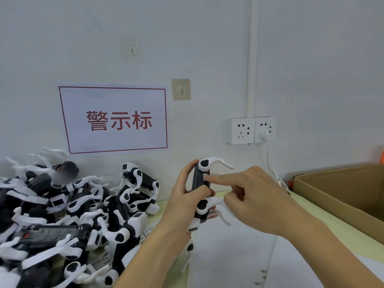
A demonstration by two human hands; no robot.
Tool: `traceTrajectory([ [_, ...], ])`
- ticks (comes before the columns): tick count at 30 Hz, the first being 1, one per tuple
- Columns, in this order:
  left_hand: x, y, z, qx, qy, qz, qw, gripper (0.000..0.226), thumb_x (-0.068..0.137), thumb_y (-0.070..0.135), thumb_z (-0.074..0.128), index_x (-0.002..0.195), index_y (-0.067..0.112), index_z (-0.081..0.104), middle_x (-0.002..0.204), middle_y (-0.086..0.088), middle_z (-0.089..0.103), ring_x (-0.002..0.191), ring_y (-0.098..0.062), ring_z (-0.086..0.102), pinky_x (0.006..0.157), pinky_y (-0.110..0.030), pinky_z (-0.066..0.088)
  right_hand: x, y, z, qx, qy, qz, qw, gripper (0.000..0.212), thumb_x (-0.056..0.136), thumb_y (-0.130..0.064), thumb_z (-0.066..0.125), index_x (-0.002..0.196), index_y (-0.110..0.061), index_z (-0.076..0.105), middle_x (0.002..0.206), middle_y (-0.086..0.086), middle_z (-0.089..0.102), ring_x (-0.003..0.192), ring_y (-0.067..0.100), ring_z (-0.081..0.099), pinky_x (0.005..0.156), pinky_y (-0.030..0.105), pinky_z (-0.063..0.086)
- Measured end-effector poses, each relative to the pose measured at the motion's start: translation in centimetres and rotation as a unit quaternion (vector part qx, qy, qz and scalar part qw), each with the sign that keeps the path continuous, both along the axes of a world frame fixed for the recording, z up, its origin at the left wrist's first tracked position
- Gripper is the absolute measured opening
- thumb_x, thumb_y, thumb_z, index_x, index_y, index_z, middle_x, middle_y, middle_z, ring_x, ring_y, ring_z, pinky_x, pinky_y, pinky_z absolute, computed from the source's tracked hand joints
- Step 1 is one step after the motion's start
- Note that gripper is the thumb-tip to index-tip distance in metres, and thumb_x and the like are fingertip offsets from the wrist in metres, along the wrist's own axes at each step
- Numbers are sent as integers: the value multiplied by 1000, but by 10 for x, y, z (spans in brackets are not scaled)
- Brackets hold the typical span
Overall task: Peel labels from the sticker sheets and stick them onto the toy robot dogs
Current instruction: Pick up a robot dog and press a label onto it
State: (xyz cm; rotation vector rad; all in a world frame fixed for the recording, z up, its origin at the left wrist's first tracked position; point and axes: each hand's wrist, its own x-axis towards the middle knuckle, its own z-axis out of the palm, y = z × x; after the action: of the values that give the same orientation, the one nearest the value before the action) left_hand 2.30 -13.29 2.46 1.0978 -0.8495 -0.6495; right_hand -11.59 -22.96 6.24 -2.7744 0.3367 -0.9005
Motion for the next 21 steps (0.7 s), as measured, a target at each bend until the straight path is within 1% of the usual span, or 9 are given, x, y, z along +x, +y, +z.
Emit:
traceTrajectory([
  [3, -1, -2, -3, 17, -13, 22, 1000, 65, 67, 17, 67, 119, 56, 61, 92, -16, 69, 88, -29, 64, 79, -45, 56, 0, -4, -2, 14, 4, -4, 1000, 61, 74, -25, 36, 119, -54, 66, 46, -6, 42, 50, 17, 36, 52, 21, 30],
  [6, -1, -6, -5, 30, -43, 54, 997, 64, 78, 12, 70, 116, 62, 59, 91, -14, 69, 78, -18, 64, 68, -29, 55, 2, -10, -5, 31, -27, -14, 999, 47, 79, -19, 43, 103, -44, 76, 45, -11, 47, 48, 15, 41, 51, 20, 32],
  [8, -1, -8, -5, 30, -59, 60, 996, 62, 85, 11, 64, 114, 65, 58, 87, -10, 68, 71, -16, 61, 62, -23, 52, 4, -15, -7, 35, -85, -39, 995, 37, 83, -13, 49, 91, -33, 79, 46, -17, 50, 50, 11, 47, 53, 22, 33],
  [10, 0, -8, -6, 32, -90, 70, 993, 65, 91, 8, 58, 115, 67, 55, 87, -8, 68, 71, -13, 61, 63, -18, 52, 5, -19, -8, 27, -151, -62, 986, 28, 86, -20, 51, 91, -31, 76, 54, -15, 51, 57, 8, 50, 57, 23, 34],
  [11, 1, -6, -6, 36, -113, 73, 990, 68, 92, 6, 57, 121, 68, 52, 88, -9, 68, 71, -11, 61, 63, -16, 52, 6, -20, -7, 25, -168, -65, 983, 25, 88, -26, 52, 98, -34, 74, 65, -16, 52, 67, 6, 52, 62, 23, 37],
  [13, 1, -4, -8, 52, -159, 64, 984, 72, 90, 5, 60, 133, 60, 40, 88, -12, 69, 67, -10, 60, 60, -14, 50, 5, -22, -6, 42, -147, -47, 987, 29, 91, -34, 58, 118, -42, 64, 98, -20, 50, 98, -1, 51, 77, 17, 39],
  [15, 0, -2, -11, 73, -197, 54, 976, 65, 86, 7, 65, 129, 45, 34, 89, -6, 72, 64, -6, 60, 57, -14, 49, 3, -25, -6, 70, -87, -10, 994, 43, 90, -40, 61, 132, -47, 54, 120, -24, 45, 121, -5, 42, 94, 15, 35],
  [17, -2, -2, -12, 88, -228, 43, 969, 56, 84, 10, 68, 118, 38, 34, 89, 4, 74, 63, -3, 61, 57, -14, 50, 1, -26, -6, 98, -24, 24, 995, 49, 89, -43, 63, 135, -51, 49, 127, -30, 45, 126, -7, 41, 99, 17, 35],
  [21, -4, -2, -12, 109, -280, 24, 954, 56, 72, 27, 68, 116, 43, 38, 91, 8, 73, 69, -13, 61, 63, -23, 51, -2, -31, -9, 152, 31, 34, 987, 44, 84, -36, 75, 121, -52, 58, 118, -24, 59, 113, -9, 52, 94, 19, 43],
])
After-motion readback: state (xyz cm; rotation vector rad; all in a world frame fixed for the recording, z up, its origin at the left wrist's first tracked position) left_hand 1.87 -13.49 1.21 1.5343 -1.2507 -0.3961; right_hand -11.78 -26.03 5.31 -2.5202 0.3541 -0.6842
